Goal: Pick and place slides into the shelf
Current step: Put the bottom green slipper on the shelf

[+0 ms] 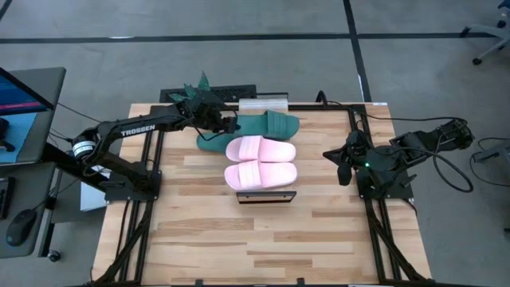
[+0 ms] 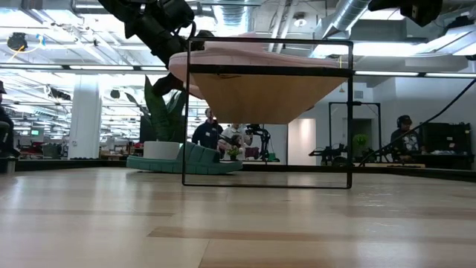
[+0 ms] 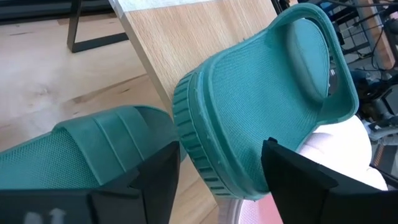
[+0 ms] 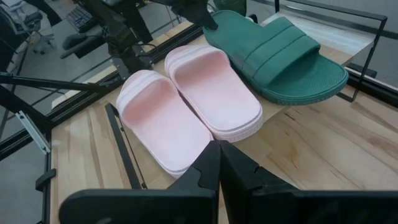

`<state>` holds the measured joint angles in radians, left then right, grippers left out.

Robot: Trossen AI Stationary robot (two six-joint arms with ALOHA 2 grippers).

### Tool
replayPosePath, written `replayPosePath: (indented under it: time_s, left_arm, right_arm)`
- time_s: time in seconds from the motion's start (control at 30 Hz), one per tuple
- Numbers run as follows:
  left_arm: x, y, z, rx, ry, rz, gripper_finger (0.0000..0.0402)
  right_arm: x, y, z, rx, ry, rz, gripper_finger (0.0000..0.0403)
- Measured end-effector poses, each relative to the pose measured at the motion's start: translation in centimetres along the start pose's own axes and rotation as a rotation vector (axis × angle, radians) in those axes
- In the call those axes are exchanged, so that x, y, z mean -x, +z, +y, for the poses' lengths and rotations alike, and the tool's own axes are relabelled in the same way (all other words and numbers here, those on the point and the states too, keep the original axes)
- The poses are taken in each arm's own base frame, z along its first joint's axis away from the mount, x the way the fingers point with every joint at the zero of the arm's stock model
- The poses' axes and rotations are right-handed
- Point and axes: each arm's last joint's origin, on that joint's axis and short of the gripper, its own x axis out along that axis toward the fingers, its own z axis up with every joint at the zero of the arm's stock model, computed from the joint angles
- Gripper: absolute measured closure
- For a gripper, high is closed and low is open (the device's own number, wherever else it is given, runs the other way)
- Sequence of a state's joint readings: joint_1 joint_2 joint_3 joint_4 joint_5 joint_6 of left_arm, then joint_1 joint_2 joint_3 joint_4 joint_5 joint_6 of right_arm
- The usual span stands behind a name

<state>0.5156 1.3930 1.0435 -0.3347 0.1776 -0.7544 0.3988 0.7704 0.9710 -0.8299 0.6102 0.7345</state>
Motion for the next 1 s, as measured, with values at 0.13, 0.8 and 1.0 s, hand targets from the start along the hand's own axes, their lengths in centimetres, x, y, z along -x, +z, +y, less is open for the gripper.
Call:
replayPosePath:
  time_s: [0.13, 0.8, 1.0]
  left_arm:
    - [0.01, 0.03, 0.06, 0.0, 0.007, -0.004, 0.018]
    - [0.02, 0.04, 0.25, 0.011, 0.031, -0.01, 0.0179]
    - [0.16, 0.51, 0.76, 0.021, 0.015, 0.0, 0.0179]
  right_arm:
    - [0.0, 0.0, 0.0, 0.0, 0.0, 0.0, 0.0403]
    - [-0.04, -0.03, 0.02, 0.002, -0.002, 0.002, 0.0403]
    - [-0.04, -0.03, 0.01, 0.002, -0.002, 0.003, 0.0403]
